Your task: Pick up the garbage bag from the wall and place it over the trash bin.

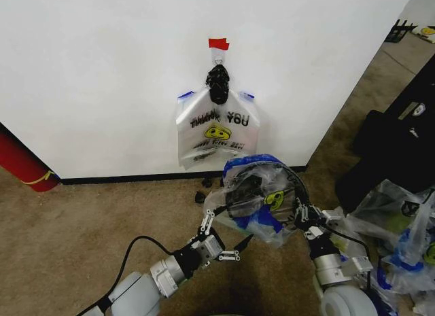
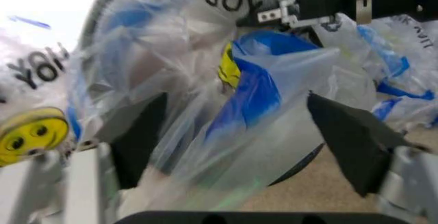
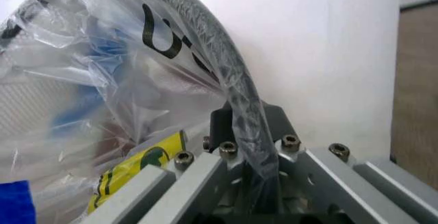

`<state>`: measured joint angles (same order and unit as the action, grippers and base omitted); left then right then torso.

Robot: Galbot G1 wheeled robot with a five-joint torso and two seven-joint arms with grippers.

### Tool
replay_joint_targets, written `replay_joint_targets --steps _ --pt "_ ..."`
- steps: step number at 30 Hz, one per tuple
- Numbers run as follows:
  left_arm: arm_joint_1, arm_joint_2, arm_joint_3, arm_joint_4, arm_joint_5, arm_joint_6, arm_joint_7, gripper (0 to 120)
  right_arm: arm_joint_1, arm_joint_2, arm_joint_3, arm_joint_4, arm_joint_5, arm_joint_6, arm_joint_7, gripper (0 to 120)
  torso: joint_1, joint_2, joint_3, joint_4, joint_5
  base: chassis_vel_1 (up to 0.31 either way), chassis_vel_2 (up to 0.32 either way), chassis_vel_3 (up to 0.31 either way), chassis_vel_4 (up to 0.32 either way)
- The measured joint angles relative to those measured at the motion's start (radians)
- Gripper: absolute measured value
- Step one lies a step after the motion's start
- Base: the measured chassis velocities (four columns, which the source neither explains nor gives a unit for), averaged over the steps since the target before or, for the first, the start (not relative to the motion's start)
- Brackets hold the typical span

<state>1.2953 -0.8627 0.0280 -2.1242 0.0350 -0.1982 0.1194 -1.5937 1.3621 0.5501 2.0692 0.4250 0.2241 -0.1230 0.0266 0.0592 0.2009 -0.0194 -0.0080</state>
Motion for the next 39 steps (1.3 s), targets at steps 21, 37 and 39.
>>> replay_joint_targets --steps 21,37,39 --pt "0.038 0.013 -0.022 0.003 0.045 -0.022 0.138 0 0.004 0.020 -0.004 -0.012 -0.152 0.081 -0.024 0 0.000 0.000 0.000 0.0001 0.0000 0.000 0.000 0.000 0.000" --pt "-0.006 -0.038 -0.100 0.187 0.324 -0.324 0.287 0 -0.056 0.027 -0.044 0.160 0.248 -0.225 0.243 0 0.000 0.000 0.000 0.0001 0.0000 0.000 0.000 0.000 0.000" --pt "-0.017 -0.044 -0.103 0.211 0.357 -0.341 0.271 0 -0.068 0.028 -0.045 0.196 0.291 -0.282 0.271 0 0.000 0.000 0.000 0.0001 -0.0001 0.000 0.000 0.000 0.000"
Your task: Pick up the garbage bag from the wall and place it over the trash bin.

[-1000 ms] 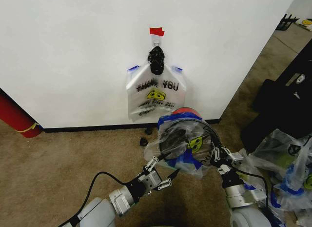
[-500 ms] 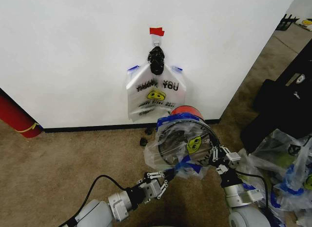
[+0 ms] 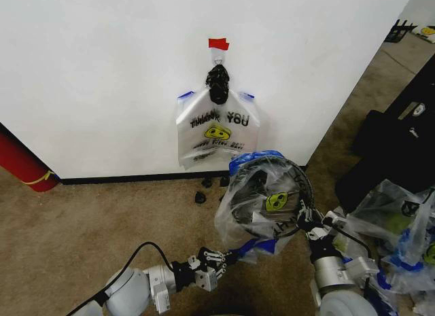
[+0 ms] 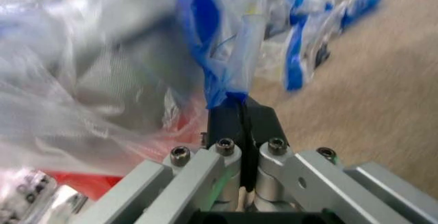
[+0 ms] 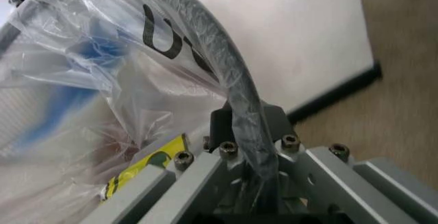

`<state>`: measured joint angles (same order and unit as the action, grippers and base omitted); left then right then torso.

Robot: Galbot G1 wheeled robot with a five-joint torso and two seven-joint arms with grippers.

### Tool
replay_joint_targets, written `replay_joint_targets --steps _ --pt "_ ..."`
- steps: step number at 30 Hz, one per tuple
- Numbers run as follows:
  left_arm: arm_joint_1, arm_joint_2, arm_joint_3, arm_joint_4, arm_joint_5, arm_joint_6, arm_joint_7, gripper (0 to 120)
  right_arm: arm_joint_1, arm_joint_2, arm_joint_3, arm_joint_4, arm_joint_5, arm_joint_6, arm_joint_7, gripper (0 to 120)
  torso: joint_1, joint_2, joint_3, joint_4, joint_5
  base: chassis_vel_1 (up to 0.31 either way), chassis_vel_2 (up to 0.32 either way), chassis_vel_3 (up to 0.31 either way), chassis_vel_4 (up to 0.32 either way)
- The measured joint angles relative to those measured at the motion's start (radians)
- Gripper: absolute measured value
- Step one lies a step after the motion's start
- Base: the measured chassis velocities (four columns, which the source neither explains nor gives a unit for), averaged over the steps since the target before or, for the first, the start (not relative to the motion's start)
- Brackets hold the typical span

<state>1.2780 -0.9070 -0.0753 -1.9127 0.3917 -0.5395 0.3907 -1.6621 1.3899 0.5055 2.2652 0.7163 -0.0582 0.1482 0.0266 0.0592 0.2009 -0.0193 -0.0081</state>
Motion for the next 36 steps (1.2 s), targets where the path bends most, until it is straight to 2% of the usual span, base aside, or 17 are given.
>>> replay_joint_targets --steps 4,11,18,22,25,32,33,36 --pt "-0.025 -0.005 -0.008 0.056 0.037 -0.017 -0.024 0 -0.025 -0.002 0.006 0.075 0.052 -0.124 0.066 0 0.000 0.000 0.000 0.0000 0.0000 0.000 0.000 0.000 0.000" --pt "-0.058 -0.003 -0.033 0.131 0.103 -0.019 -0.040 0 -0.018 -0.011 0.031 0.132 0.075 -0.244 0.161 0 0.000 0.000 0.000 0.0000 0.0001 0.000 0.000 0.000 0.000" --pt "-0.057 0.003 -0.032 0.163 0.097 -0.025 -0.072 0 -0.013 -0.007 0.037 0.137 0.078 -0.254 0.168 0 0.000 0.000 0.000 -0.0001 0.0002 0.000 0.000 0.000 0.000" --pt "-0.045 0.006 -0.015 0.144 0.064 -0.050 -0.105 0 0.003 0.007 0.030 0.119 0.077 -0.208 0.145 0 0.000 0.000 0.000 0.0000 0.0000 0.000 0.000 0.000 0.000" --pt "-0.039 0.006 -0.012 0.129 0.059 -0.055 -0.134 6 0.012 0.012 0.026 0.101 0.077 -0.181 0.130 0 0.000 0.000 0.000 0.0000 0.0002 0.000 0.000 0.000 0.000" --pt "-0.038 0.011 -0.049 0.123 0.067 -0.056 -0.150 36 0.049 0.029 0.029 0.027 0.088 -0.095 0.113 0 0.000 0.000 0.000 0.0000 0.0000 0.000 0.000 0.000 0.000" --pt "-0.038 0.011 -0.049 0.123 0.067 -0.056 -0.150 36 0.049 0.029 0.029 0.027 0.088 -0.095 0.113 0 0.000 0.000 0.000 0.0000 0.0000 0.000 0.000 0.000 0.000" --pt "-0.031 0.010 -0.073 0.118 0.064 -0.065 -0.146 48 0.062 0.033 0.032 -0.002 0.092 -0.062 0.123 0 0.000 0.000 0.000 0.0000 0.0001 0.000 0.000 0.000 0.000"
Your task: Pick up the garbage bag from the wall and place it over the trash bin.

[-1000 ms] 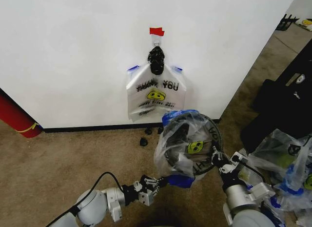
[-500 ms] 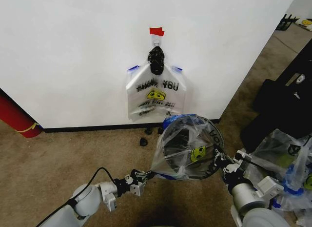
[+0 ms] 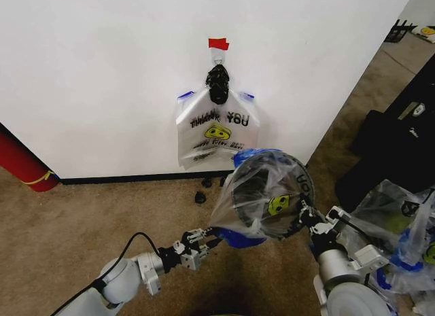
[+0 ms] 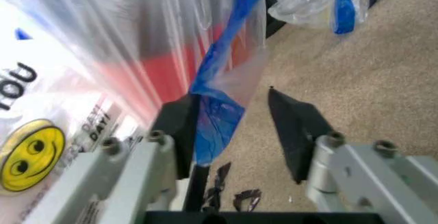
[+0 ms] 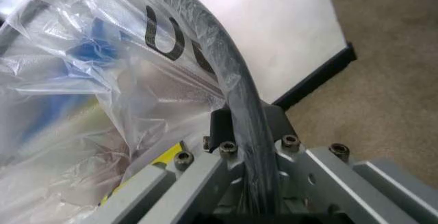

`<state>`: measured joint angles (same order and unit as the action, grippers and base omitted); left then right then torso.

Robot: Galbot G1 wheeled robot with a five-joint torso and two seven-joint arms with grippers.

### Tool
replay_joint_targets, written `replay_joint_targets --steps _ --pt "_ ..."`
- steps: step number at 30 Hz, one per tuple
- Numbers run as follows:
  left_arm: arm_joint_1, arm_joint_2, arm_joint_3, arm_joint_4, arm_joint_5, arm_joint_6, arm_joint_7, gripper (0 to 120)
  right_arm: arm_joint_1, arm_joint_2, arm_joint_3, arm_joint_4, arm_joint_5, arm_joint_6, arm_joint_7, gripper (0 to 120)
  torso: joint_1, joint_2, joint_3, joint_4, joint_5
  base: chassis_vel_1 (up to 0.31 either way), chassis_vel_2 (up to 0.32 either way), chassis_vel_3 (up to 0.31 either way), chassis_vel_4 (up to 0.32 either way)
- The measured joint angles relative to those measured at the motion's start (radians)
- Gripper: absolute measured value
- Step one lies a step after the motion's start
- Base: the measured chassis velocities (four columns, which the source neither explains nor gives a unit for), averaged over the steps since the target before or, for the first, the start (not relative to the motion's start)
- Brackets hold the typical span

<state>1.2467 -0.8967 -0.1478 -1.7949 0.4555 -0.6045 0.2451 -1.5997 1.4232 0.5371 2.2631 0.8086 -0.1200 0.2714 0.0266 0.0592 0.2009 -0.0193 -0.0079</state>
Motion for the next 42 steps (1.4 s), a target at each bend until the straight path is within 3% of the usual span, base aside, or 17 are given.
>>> replay_joint_targets --steps 4,8,11,15,17,18,24,25,27,30,37,42 --pt "0.007 -0.003 -0.023 -0.018 -0.012 0.017 -0.002 61 0.008 0.006 0.001 -0.019 0.001 0.016 0.011 0 0.000 0.000 0.000 0.0000 -0.0001 0.000 0.000 0.000 0.000" --pt "0.003 0.000 -0.060 -0.050 -0.038 0.086 -0.031 79 0.014 0.009 0.001 -0.031 -0.005 0.029 0.015 0 0.000 0.000 0.000 0.0000 -0.0002 0.000 0.000 0.000 0.000" --pt "0.002 0.007 -0.066 -0.069 -0.066 0.127 -0.056 86 0.018 0.009 0.001 -0.036 -0.011 0.036 0.015 0 0.000 0.000 0.000 0.0000 0.0001 0.000 0.000 0.000 0.000" --pt "0.006 0.023 -0.021 -0.141 -0.205 0.312 -0.223 97 0.022 0.009 -0.005 -0.051 -0.028 0.050 0.011 0 0.000 0.000 0.000 0.0000 0.0000 0.000 0.000 0.000 0.000" --pt "0.006 0.031 0.017 -0.201 -0.315 0.440 -0.325 93 0.026 0.009 -0.010 -0.062 -0.048 0.055 0.003 0 0.000 0.000 0.000 -0.0001 -0.0001 0.000 0.000 0.000 0.000" --pt "0.006 0.031 0.017 -0.201 -0.315 0.440 -0.325 93 0.026 0.009 -0.010 -0.062 -0.048 0.055 0.003 0 0.000 0.000 0.000 -0.0001 -0.0001 0.000 0.000 0.000 0.000" --pt "-0.068 0.014 0.141 -0.498 -0.717 0.810 -0.540 69 0.045 0.009 -0.027 -0.087 -0.104 0.056 -0.028 0 0.000 0.000 0.000 -0.0002 0.0001 0.000 0.000 0.000 0.000" --pt "-0.068 0.014 0.141 -0.498 -0.717 0.810 -0.540 69 0.045 0.009 -0.027 -0.087 -0.104 0.056 -0.028 0 0.000 0.000 0.000 -0.0002 0.0001 0.000 0.000 0.000 0.000" --pt "-0.135 -0.013 0.188 -0.599 -0.955 0.979 -0.648 60 0.051 0.009 -0.031 -0.092 -0.125 0.044 -0.041 0 0.000 0.000 0.000 -0.0002 0.0003 0.000 0.000 0.000 0.000" --pt "-0.192 -0.056 0.208 -0.641 -1.135 1.085 -0.724 48 0.055 0.004 -0.031 -0.102 -0.161 0.028 -0.076 0 0.000 0.000 0.000 -0.0001 0.0002 0.000 0.000 0.000 0.000" --pt "-0.217 -0.170 0.230 -0.630 -1.149 1.157 -0.775 22 0.081 -0.013 -0.014 -0.148 -0.217 0.014 -0.189 0 0.000 0.000 0.000 0.0001 0.0000 0.000 0.000 0.000 0.000" --pt "-0.224 -0.192 0.279 -0.619 -1.108 1.207 -0.806 5 0.117 -0.020 0.006 -0.202 -0.279 0.026 -0.310 0 0.000 0.000 0.000 0.0001 0.0001 0.000 0.000 0.000 0.000"
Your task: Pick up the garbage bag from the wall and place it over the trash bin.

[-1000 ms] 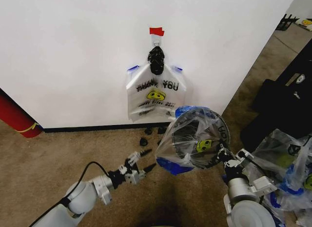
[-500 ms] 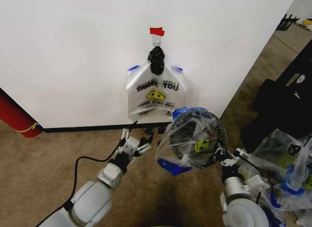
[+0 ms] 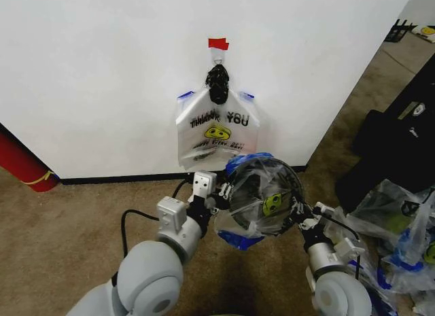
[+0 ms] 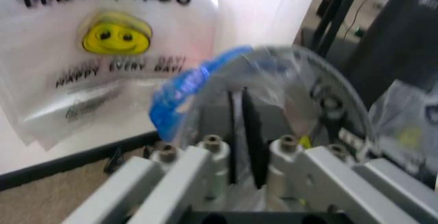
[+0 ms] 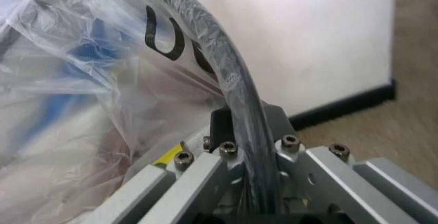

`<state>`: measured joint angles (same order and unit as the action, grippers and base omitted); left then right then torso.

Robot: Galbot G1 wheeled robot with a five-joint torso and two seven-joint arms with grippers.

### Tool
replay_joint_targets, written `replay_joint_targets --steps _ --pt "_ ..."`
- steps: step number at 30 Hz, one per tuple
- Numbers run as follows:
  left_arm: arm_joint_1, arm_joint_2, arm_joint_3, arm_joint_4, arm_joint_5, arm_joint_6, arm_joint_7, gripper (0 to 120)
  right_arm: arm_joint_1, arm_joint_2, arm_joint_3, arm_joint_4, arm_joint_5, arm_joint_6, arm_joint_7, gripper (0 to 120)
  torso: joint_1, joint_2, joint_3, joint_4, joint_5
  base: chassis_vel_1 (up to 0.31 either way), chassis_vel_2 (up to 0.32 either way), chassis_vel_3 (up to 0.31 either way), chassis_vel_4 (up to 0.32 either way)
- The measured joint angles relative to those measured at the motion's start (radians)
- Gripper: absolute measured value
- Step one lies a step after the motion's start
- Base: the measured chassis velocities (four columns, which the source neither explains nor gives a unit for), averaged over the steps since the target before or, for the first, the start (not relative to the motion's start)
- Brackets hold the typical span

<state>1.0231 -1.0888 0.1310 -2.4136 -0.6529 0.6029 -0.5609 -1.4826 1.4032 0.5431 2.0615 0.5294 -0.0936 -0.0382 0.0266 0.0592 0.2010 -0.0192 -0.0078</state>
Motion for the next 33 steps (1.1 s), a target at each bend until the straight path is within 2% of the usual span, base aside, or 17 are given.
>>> replay_joint_targets --steps 2,8,16,19,20,23,27,33 --pt "-0.001 -0.001 0.024 0.006 0.019 0.022 -0.015 0 0.011 0.000 0.003 -0.019 -0.021 0.017 -0.054 0 0.000 0.000 0.000 0.0000 0.0000 0.000 0.000 0.000 0.000" --pt "-0.023 0.000 0.098 0.031 0.068 0.076 -0.072 0 0.030 0.008 0.003 -0.057 -0.062 0.049 -0.141 0 0.000 0.000 0.000 -0.0002 -0.0001 0.000 0.000 0.000 0.000" --pt "-0.074 0.004 0.182 0.068 0.084 0.135 -0.124 0 0.030 0.034 -0.013 -0.067 -0.100 0.082 -0.153 0 0.000 0.000 0.000 -0.0001 -0.0001 0.000 0.000 0.000 0.000" --pt "-0.098 -0.006 0.213 0.114 0.084 0.140 -0.141 0 0.027 0.043 -0.019 -0.064 -0.118 0.090 -0.157 0 0.000 0.000 0.000 -0.0001 -0.0001 0.000 0.000 0.000 0.000" --pt "-0.127 -0.031 0.232 0.177 0.064 0.140 -0.171 0 0.025 0.045 -0.022 -0.058 -0.130 0.097 -0.167 0 0.000 0.000 0.000 -0.0001 -0.0001 0.000 0.000 0.000 0.000" --pt "-0.152 -0.064 0.243 0.241 0.052 0.139 -0.200 0 0.023 0.046 -0.023 -0.055 -0.131 0.104 -0.168 0 0.000 0.000 0.000 -0.0002 -0.0002 0.000 0.000 0.000 0.000" --pt "-0.171 -0.095 0.249 0.291 0.052 0.137 -0.225 0 0.018 0.059 -0.031 -0.053 -0.138 0.112 -0.168 0 0.000 0.000 0.000 -0.0002 -0.0002 0.000 0.000 0.000 0.000" --pt "-0.175 -0.114 0.259 0.321 0.080 0.136 -0.233 0 0.013 0.078 -0.039 -0.053 -0.157 0.127 -0.168 0 0.000 0.000 0.000 0.0000 -0.0001 0.000 0.000 0.000 0.000"
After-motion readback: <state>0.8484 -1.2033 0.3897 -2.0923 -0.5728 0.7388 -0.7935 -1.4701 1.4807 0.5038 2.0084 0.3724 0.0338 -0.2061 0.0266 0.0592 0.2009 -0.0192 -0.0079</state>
